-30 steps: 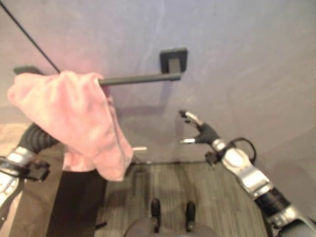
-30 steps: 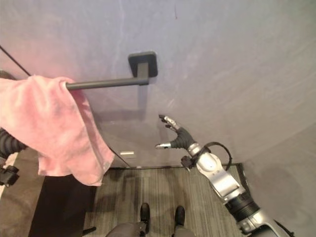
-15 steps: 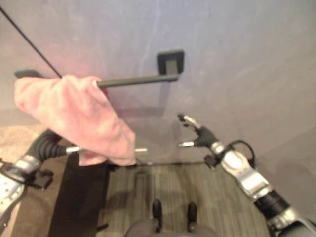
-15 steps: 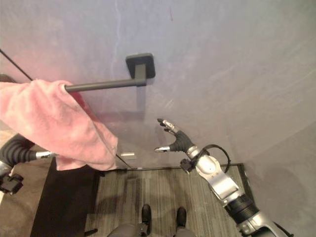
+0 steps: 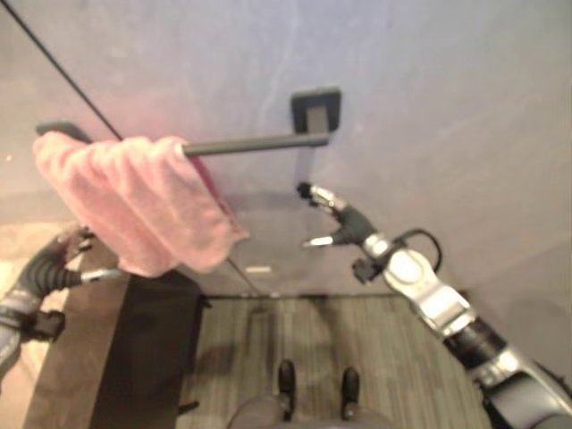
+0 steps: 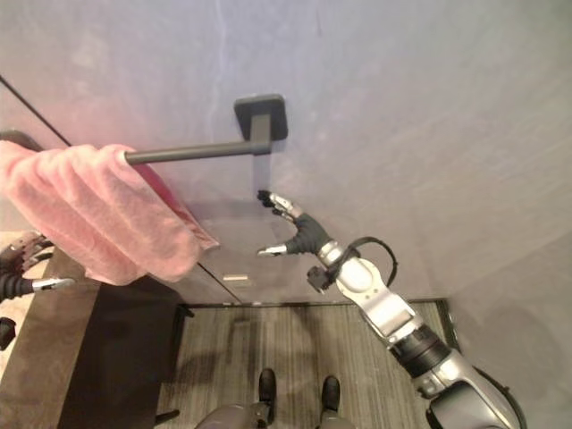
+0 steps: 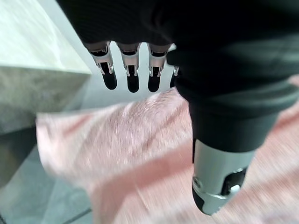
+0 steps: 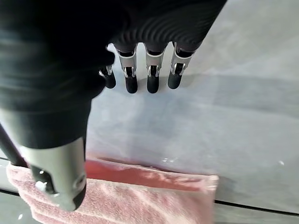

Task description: Put brush and paste in cup on sink, flatten towel.

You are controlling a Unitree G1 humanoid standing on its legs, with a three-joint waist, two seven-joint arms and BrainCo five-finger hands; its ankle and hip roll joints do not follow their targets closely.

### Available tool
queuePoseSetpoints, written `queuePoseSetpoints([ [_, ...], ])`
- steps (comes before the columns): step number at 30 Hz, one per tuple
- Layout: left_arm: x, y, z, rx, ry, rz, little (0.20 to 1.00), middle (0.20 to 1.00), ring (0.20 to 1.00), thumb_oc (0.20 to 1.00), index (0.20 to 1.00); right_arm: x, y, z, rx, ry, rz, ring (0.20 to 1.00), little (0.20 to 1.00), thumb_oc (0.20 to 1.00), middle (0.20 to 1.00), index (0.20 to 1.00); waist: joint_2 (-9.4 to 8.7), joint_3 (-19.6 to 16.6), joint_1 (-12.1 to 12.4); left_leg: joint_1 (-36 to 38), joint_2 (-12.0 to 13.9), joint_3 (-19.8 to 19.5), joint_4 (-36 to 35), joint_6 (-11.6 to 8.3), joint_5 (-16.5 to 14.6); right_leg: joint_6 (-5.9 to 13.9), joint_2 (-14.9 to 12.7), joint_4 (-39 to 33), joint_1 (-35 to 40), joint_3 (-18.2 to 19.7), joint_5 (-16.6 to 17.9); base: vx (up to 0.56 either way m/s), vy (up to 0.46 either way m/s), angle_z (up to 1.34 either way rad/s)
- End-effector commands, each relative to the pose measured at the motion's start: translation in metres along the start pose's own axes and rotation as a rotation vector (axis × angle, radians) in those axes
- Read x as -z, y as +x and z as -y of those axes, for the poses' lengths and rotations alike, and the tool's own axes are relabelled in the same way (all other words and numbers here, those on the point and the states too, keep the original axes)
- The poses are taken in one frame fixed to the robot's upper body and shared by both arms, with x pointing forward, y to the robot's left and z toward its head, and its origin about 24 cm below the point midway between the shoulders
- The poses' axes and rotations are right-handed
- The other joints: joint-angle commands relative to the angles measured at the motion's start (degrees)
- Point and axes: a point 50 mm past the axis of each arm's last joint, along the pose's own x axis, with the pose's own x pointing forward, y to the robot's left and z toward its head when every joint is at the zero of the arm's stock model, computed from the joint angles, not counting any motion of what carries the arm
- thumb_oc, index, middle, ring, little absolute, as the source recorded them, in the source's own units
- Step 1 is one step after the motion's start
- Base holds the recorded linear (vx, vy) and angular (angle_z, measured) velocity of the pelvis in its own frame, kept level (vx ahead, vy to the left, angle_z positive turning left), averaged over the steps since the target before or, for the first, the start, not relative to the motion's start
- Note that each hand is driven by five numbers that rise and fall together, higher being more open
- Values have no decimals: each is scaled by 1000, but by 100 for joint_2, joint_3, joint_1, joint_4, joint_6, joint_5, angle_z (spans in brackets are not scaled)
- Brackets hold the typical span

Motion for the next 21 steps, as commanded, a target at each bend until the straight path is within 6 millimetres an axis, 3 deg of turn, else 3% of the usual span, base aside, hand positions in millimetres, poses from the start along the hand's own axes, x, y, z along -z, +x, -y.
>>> queuePoseSetpoints([
  [1,-37,11,-31,-86,121,131,1000,1000,1000,1000,1000,-37,21,-12,-24,54,185,1000,1000,1000,1000,1000,-346,-153,33,-58,-86,1,69,105,-399,458,-549,-15,31,-138,10,-4,69,-2],
  [21,-56,27,-64,-226,134,176,1000,1000,1000,1000,1000,-65,62,-27,-143,-23,227,1000,1000,1000,1000,1000,-534,-93,164,-124,-274,-93,69,231,-460,510,-686,-15,36,-157,127,4,60,0],
])
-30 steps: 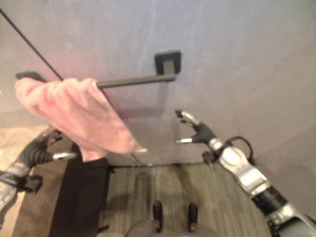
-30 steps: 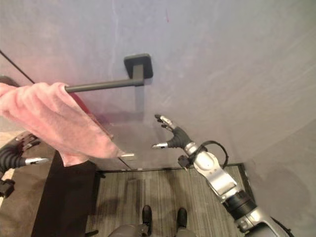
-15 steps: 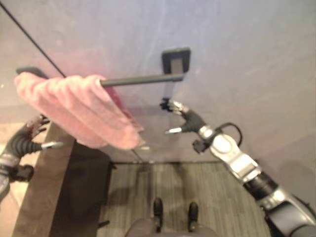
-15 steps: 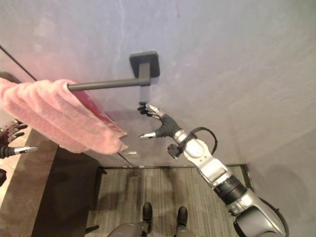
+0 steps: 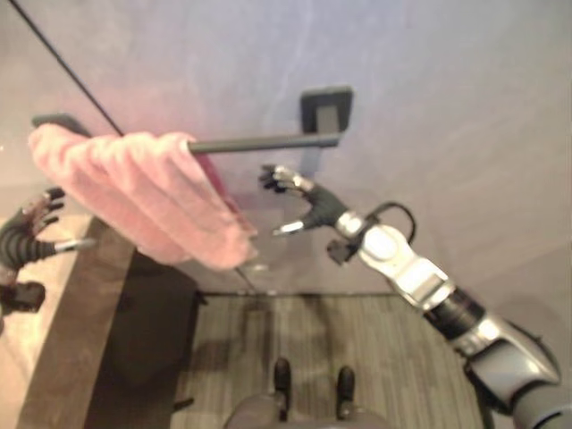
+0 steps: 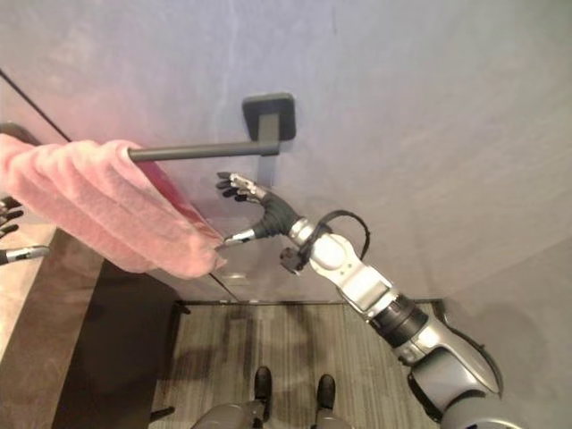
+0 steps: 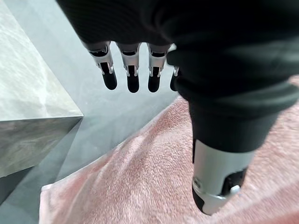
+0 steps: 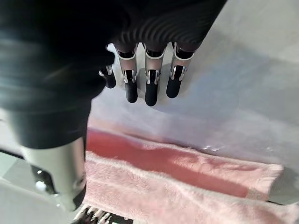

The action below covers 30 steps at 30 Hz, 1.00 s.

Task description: Put brush and paste in cup on sink, flatten towel.

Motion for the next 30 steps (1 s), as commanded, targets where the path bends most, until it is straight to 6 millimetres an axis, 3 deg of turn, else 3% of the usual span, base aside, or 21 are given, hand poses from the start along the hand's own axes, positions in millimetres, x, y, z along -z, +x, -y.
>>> queuePoseSetpoints([
  [1,-44,15,-31,-78,104,141,1000,1000,1000,1000,1000,-28,27,-6,-34,-2,123,1000,1000,1000,1000,1000,-338,-68,124,-119,-261,-86,70,234,-459,506,-674,-14,40,-130,135,-5,35,3],
  [11,-61,35,-13,-30,-51,235,1000,1000,1000,1000,1000,-21,45,-6,-22,24,61,1000,1000,1000,1000,1000,-618,-2,149,-259,-264,-238,70,211,-403,466,-649,-14,-4,-221,162,-15,16,7],
  [15,-64,41,-4,15,-45,233,1000,1000,1000,1000,1000,-21,50,-8,-34,48,55,1000,1000,1000,1000,1000,-668,28,139,-303,-269,-282,70,207,-387,456,-645,-14,-27,-252,188,-11,10,6],
  [27,-69,48,-5,13,-44,240,1000,1000,1000,1000,1000,-33,66,-25,-107,64,80,1000,1000,1000,1000,1000,-713,44,162,-416,-274,-265,70,213,-358,455,-645,-14,-160,-212,232,-2,11,4],
  [30,-70,49,-4,15,-48,243,1000,1000,1000,1000,1000,-35,68,-27,-113,69,82,859,859,859,859,859,-726,48,159,-449,-266,-259,70,208,-343,453,-644,-14,-192,-225,246,0,0,0],
])
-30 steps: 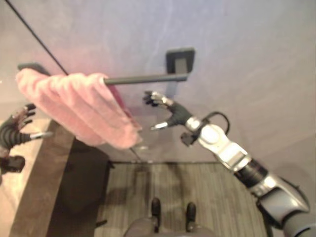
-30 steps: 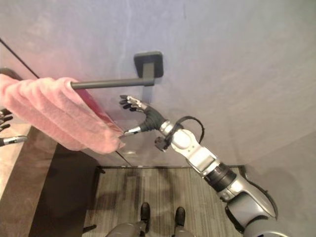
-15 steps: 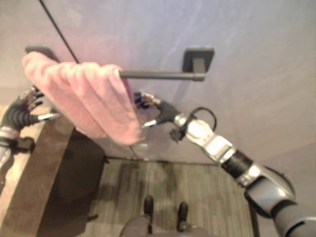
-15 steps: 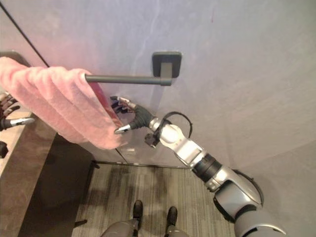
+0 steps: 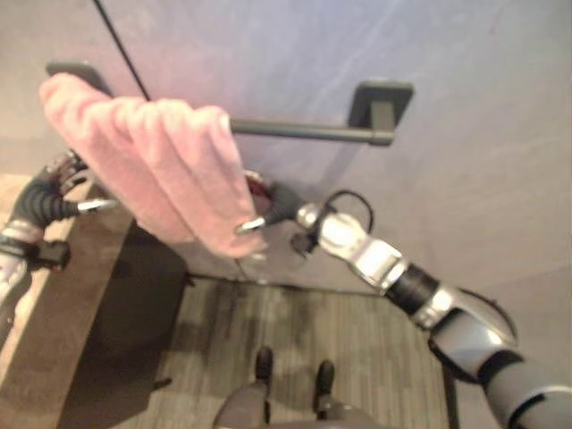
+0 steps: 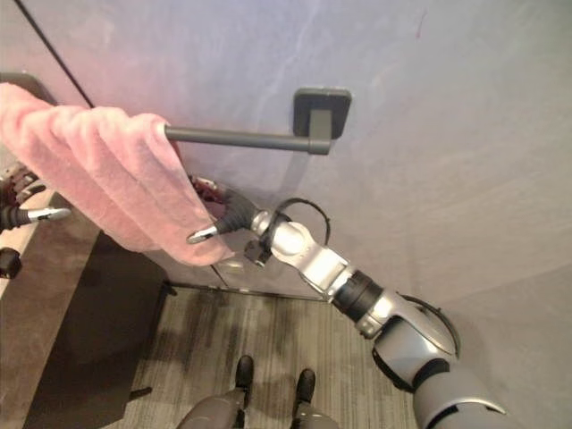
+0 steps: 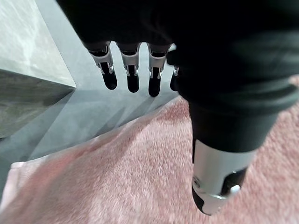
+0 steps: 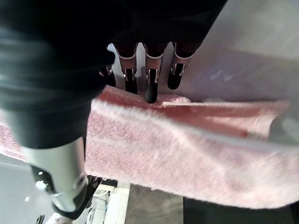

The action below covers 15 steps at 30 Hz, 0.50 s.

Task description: Put brush and paste in cup on sink, flatten towel.

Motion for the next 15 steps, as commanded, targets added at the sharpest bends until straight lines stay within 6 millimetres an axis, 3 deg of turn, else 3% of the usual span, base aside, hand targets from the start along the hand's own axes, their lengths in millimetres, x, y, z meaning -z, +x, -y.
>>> queuePoseSetpoints([
  [1,-30,13,-15,-21,50,97,1000,1000,1000,1000,1000,-33,20,-4,-25,-2,126,818,818,818,818,818,-167,-76,16,-153,-243,11,68,240,-408,449,-621,-13,-19,22,255,0,0,0],
  [2,-29,13,-14,-18,47,94,1000,1000,1000,1000,1000,-33,20,-5,-30,-1,126,793,793,793,793,793,-175,-75,7,-165,-242,15,68,238,-405,449,-621,-13,-30,22,262,0,0,0],
  [3,-29,14,-12,-6,48,93,755,755,755,755,755,-34,20,-4,-31,-3,129,432,432,432,432,432,-189,-76,-5,-178,-239,13,68,232,-398,449,-619,-13,-41,30,265,0,0,0],
  [4,-29,15,-11,2,46,94,310,310,310,310,310,-33,19,-4,-31,-6,128,200,200,200,200,200,-190,-79,-13,-183,-237,12,68,230,-398,446,-620,-13,-47,24,265,0,0,0],
  [5,-29,16,-9,9,36,95,203,203,203,203,203,-34,19,-3,-30,-4,132,200,200,200,200,200,-187,-83,-21,-191,-237,7,68,230,-396,444,-618,-13,-54,27,267,0,0,0],
  [12,-25,14,-3,20,28,97,200,200,200,200,200,-32,7,5,-13,-13,141,200,200,200,200,200,-136,-97,-97,-189,-223,68,68,229,-400,442,-623,-13,-75,63,274,-1,4,-3],
  [15,-31,4,9,56,-89,166,200,200,200,200,200,-45,-18,23,54,-35,236,200,200,200,200,200,-87,-95,-180,-185,-216,103,68,246,-407,441,-618,-13,-98,88,283,0,0,0],
])
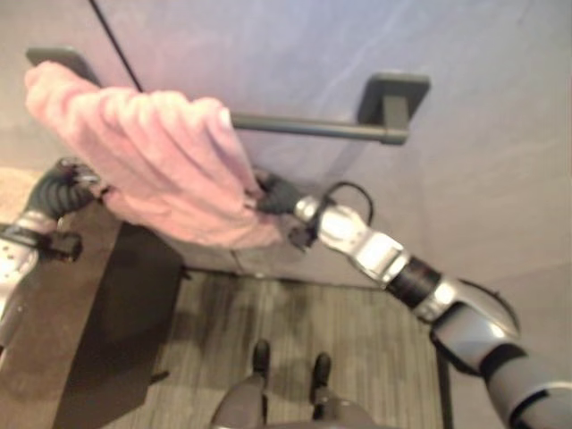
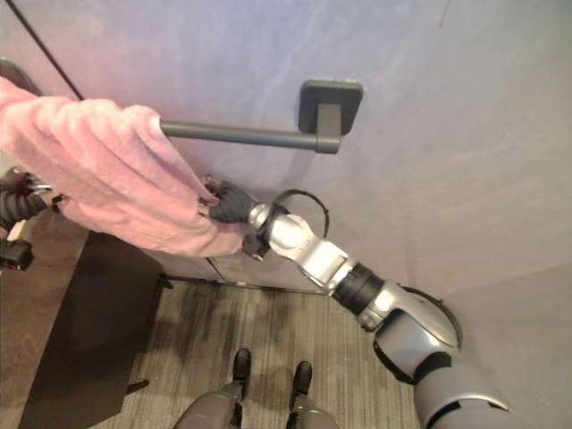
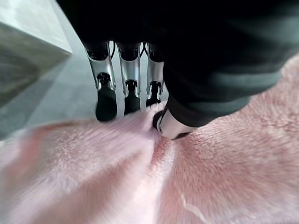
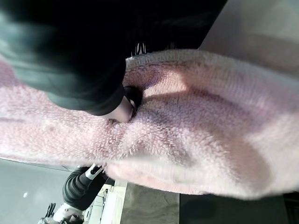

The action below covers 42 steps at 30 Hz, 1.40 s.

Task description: Put brush and paste in cup on sink, flatten towel.

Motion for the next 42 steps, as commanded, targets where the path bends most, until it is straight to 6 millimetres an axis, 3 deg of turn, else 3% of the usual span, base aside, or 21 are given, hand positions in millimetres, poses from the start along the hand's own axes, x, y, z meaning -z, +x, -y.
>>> queuePoseSetpoints([
  [1,-19,-4,-8,-23,-51,115,200,200,200,200,200,-31,-7,12,66,24,190,200,200,200,200,200,21,-207,-125,-110,-196,-3,67,231,-440,443,-595,-13,11,23,260,0,0,0],
  [2,-20,-7,-6,-5,-12,114,200,200,200,200,200,-32,-13,17,89,33,206,200,200,200,200,200,37,-210,-146,-105,-195,7,67,238,-449,445,-594,-13,6,32,260,4,-5,-7],
  [3,-32,-10,-5,1,56,161,200,200,200,200,200,-40,-23,21,124,28,267,200,200,200,200,200,84,-213,-133,-109,-193,25,67,255,-441,445,-595,-13,-11,57,278,5,-5,-10],
  [5,-44,-16,-3,3,13,234,200,200,200,200,200,-50,-33,22,144,40,334,200,200,200,200,200,117,-191,-131,-55,-196,50,67,257,-478,460,-600,-13,36,74,241,10,-12,-9],
  [8,-46,-27,-8,-23,15,259,200,200,200,200,200,-53,-46,22,159,76,376,200,200,200,200,200,148,-206,-113,-9,-194,101,67,260,-501,467,-598,-13,43,114,224,5,-19,-5],
  [18,-41,-47,-21,-109,46,247,200,200,200,200,200,-63,-48,-1,57,172,449,200,200,200,200,200,255,-290,41,117,-172,170,67,264,-527,446,-593,-13,141,115,147,-3,-30,-9],
  [22,-25,-55,-18,-147,-24,211,200,200,200,200,200,-67,-49,-7,39,207,483,200,200,200,200,200,276,-301,79,184,-174,141,67,266,-536,420,-591,-13,220,91,100,-5,-20,2],
  [23,3,-56,-5,-120,-112,111,200,200,200,200,200,-57,-44,-12,32,214,435,200,200,200,200,200,288,-293,78,212,-177,123,67,264,-537,406,-587,-13,259,82,83,-15,-33,6],
  [24,3,-56,-4,-120,-113,111,200,200,200,200,200,-57,-44,-11,32,214,434,200,200,200,200,200,290,-294,80,213,-176,123,67,264,-538,406,-587,-13,260,81,82,-33,-30,7],
  [25,21,-55,12,-40,-130,26,200,200,200,200,200,-46,-39,-18,29,228,377,200,200,200,200,200,312,-295,65,231,-172,139,67,261,-533,399,-587,-13,276,81,80,-20,-7,4],
  [27,29,-55,20,-7,-127,-14,200,200,200,200,200,-41,-37,-21,25,229,354,200,200,200,200,200,321,-300,53,237,-169,142,67,262,-531,394,-585,-13,283,87,74,-14,-6,2],
  [29,44,-55,38,77,-133,-93,200,200,200,200,200,-23,-32,-28,29,255,274,200,200,200,200,200,333,-314,7,285,-165,128,67,258,-537,383,-585,-13,348,74,51,0,0,0],
  [32,50,-54,41,93,-144,-118,200,200,200,200,200,-19,-32,-26,49,254,255,200,200,200,200,200,341,-340,-18,326,-164,104,67,253,-537,375,-586,-13,403,78,39,-1,-7,2],
  [34,46,-53,40,77,-164,-91,200,200,200,200,200,-22,-33,-23,70,260,277,200,200,200,200,200,347,-369,-28,357,-167,97,67,253,-541,372,-592,-13,431,82,37,0,-14,5],
  [39,23,-52,22,-47,-241,58,200,200,200,200,200,-53,-42,0,158,204,438,200,200,200,200,200,349,-419,5,454,-165,94,67,258,-564,351,-586,-12,537,41,-13,0,0,0],
  [40,6,-50,16,-91,-254,156,200,200,200,200,200,-69,-48,10,199,181,524,200,200,200,200,200,358,-427,24,484,-164,92,67,261,-574,344,-581,18,558,43,-42,0,0,0],
  [42,2,-50,14,-107,-261,182,200,200,200,200,200,-75,-50,13,216,172,556,200,200,200,200,200,361,-427,24,500,-164,91,67,259,-577,343,-582,16,579,39,-51,0,0,0],
])
